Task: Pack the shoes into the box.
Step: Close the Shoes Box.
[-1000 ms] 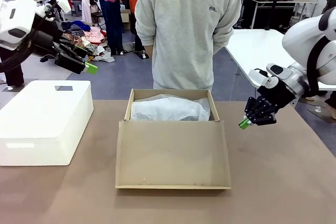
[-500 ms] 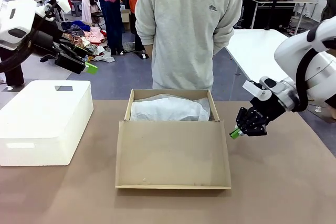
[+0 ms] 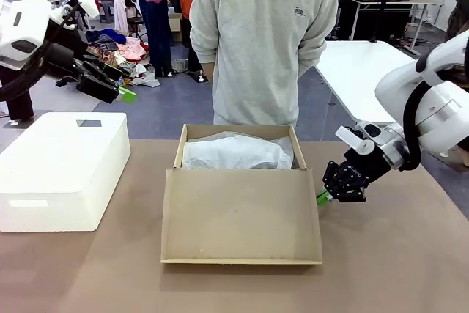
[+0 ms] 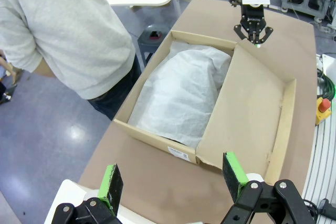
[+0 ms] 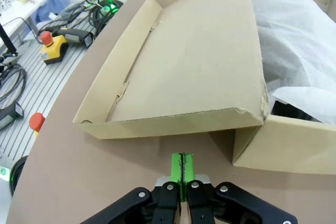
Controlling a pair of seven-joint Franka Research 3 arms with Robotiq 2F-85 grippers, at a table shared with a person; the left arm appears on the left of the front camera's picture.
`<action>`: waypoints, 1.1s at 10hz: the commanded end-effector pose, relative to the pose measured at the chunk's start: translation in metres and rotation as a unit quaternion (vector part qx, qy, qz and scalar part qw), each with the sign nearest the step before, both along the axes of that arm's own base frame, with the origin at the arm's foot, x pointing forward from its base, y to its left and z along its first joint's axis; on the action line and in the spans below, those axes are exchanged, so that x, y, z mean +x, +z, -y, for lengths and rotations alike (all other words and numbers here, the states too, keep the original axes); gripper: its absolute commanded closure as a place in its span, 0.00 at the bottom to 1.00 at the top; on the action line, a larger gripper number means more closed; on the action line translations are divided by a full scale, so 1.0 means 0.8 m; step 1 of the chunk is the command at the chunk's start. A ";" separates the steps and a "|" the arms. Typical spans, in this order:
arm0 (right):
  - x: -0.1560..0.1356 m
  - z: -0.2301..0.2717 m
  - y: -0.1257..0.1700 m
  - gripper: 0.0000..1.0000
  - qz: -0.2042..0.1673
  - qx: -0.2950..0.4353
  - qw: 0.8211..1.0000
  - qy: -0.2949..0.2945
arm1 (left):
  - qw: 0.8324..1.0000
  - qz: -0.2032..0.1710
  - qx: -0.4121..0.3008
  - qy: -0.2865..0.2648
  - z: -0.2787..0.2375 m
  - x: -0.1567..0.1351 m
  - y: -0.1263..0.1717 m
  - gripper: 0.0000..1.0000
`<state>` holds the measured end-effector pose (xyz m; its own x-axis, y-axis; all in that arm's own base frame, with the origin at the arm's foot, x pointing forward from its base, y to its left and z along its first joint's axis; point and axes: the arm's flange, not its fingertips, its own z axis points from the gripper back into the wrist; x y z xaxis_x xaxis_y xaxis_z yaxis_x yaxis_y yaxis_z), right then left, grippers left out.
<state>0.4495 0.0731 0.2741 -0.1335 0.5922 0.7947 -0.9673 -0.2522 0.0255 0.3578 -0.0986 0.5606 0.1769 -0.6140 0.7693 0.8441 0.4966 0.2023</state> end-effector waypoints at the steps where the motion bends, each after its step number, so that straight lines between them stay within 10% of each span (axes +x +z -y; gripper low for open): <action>1: 0.005 -0.003 -0.010 0.98 0.012 0.033 0.999 0.009 | 1.000 0.000 -0.004 -0.006 -0.001 0.001 -0.001 0.00; 11: -0.007 -0.035 -0.021 0.98 -0.025 0.093 0.994 0.060 | 1.000 0.000 -0.004 -0.006 -0.001 0.001 -0.001 0.00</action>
<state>0.4407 0.1033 0.2545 -0.1346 0.4735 0.8704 -0.9317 -0.3596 0.0515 0.3578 -0.0986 0.5606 0.1769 -0.6140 0.7692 0.8441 0.4966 0.2022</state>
